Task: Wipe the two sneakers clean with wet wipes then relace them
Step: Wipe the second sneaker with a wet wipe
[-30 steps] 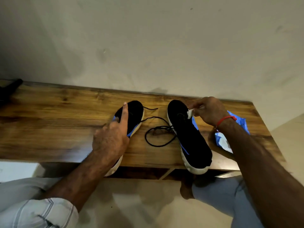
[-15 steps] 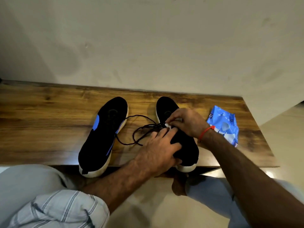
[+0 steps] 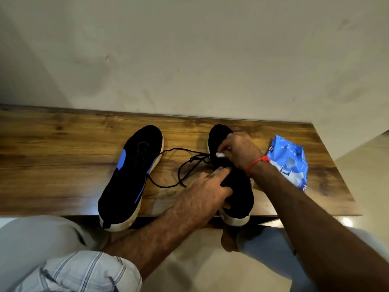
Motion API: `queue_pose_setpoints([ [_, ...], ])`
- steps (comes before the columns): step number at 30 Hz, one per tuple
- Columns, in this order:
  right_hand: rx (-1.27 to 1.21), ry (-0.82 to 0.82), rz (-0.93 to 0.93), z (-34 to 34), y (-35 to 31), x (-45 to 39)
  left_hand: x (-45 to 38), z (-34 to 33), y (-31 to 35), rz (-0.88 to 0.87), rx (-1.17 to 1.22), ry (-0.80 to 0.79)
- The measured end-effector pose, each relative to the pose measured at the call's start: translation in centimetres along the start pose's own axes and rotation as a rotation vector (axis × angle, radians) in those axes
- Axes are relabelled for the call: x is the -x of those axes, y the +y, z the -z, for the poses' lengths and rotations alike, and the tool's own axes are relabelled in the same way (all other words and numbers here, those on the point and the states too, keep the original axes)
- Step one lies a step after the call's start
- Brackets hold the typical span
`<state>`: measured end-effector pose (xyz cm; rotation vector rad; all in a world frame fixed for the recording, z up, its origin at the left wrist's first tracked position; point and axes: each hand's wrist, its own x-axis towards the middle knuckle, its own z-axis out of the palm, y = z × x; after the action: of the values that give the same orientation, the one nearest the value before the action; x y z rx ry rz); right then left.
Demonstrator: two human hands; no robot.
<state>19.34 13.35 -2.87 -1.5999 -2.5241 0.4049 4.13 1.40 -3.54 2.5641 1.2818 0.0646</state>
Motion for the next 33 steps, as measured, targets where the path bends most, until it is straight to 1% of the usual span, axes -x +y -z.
queue_pose_setpoints([
  [2, 0.046, 0.087, -0.161, 0.3, 1.6, -0.6, 0.0, 0.2, 0.0, 0.003, 0.012, -0.023],
  [3, 0.017, 0.147, -0.215, 0.7, 2.3, -0.7, 0.1, 0.4, 0.0, 0.002, 0.020, -0.024],
  [5, -0.143, 0.239, -0.259, 1.9, 2.2, -0.7, 0.2, 0.4, 0.0, -0.005, 0.015, -0.015],
  [6, -0.216, 0.216, -0.209, 2.4, 1.4, -0.4, 0.3, 0.2, -0.1, -0.013, 0.018, -0.001],
  [7, -0.246, 0.132, -0.123, 2.5, 0.2, -0.1, 0.3, 0.0, -0.2, -0.020, 0.019, 0.013],
  [9, -0.160, -0.071, 0.028, 1.5, -1.6, 0.4, 0.1, -0.6, -0.3, -0.013, 0.019, 0.033],
  [10, -0.107, -0.095, 0.048, 0.6, -1.8, 0.3, 0.0, -0.7, -0.4, -0.004, 0.017, 0.033],
  [11, -0.076, -0.060, 0.017, -0.1, -1.3, 0.0, -0.1, -0.8, -0.5, -0.004, 0.016, 0.029],
  [13, -0.053, 0.063, -0.141, -0.8, 0.4, -1.0, -0.1, -0.7, -0.8, -0.002, 0.052, 0.013],
  [15, -0.090, 0.142, -0.315, -0.3, 2.2, -1.3, 0.5, -0.2, -0.4, 0.019, 0.126, 0.018],
  [16, -0.151, 0.183, -0.380, 0.2, 2.8, -1.3, 0.9, -0.3, -0.2, 0.051, 0.161, 0.026],
  [18, -0.305, 0.257, -0.457, 0.9, 3.5, -1.0, 1.6, -0.4, -0.1, 0.165, 0.241, -0.016],
  [20, -0.390, 0.286, -0.459, 1.2, 3.6, -0.7, 1.9, -0.5, -0.4, 0.251, 0.354, -0.054],
  [21, -0.413, 0.286, -0.443, 1.2, 3.7, -0.6, 1.9, -0.4, -0.4, 0.257, 0.425, -0.031],
  [24, -0.457, 0.286, -0.429, 1.7, 3.6, -0.2, 2.1, 0.3, -1.3, 0.278, 0.651, 0.204],
  [28, -0.441, 0.331, -0.405, 2.1, 3.6, 0.2, 2.8, 1.6, -4.2, 0.433, 1.057, 0.404],
  [30, -0.438, 0.317, -0.371, 2.2, 3.1, 0.3, 3.4, 1.7, -5.1, 0.455, 1.189, 0.481],
  [33, -0.347, 0.284, -0.348, 1.9, 2.5, 0.1, 3.8, 1.8, -5.3, 0.484, 1.307, 0.610],
])
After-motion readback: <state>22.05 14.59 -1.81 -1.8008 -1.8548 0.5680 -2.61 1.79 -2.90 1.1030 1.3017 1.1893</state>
